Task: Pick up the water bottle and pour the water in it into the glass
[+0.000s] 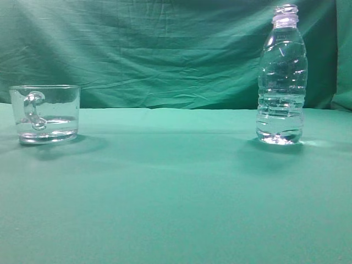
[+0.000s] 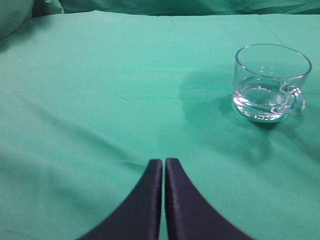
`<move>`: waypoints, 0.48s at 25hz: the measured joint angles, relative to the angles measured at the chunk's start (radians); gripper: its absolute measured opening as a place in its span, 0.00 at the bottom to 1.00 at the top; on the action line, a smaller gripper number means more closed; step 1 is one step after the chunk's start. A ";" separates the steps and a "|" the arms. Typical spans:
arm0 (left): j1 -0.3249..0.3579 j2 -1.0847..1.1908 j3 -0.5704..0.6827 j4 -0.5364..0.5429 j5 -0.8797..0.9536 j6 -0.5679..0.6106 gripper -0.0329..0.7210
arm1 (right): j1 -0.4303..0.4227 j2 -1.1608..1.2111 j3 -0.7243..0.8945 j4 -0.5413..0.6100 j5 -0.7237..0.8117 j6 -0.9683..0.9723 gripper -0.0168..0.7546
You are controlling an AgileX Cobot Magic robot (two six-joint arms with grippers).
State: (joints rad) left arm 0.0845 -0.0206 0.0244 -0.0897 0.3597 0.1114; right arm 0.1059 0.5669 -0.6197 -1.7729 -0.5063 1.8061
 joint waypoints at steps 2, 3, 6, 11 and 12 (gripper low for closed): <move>0.000 0.000 0.000 0.000 0.000 0.000 0.04 | 0.000 -0.042 0.000 -0.008 -0.049 0.002 0.02; 0.000 0.000 0.000 0.000 0.000 0.000 0.04 | 0.000 -0.055 0.000 -0.008 -0.068 0.002 0.02; 0.000 0.000 0.000 0.000 0.000 0.000 0.04 | 0.000 -0.078 0.000 -0.008 -0.106 0.002 0.02; 0.000 0.000 0.000 0.000 0.000 0.000 0.04 | 0.000 -0.080 0.000 0.011 0.027 0.009 0.02; 0.000 0.000 0.000 0.000 0.000 0.000 0.04 | 0.000 -0.080 0.000 0.038 0.104 0.027 0.02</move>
State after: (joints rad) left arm 0.0845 -0.0206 0.0244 -0.0897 0.3597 0.1114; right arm 0.1059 0.4866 -0.6197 -1.7353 -0.4027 1.8331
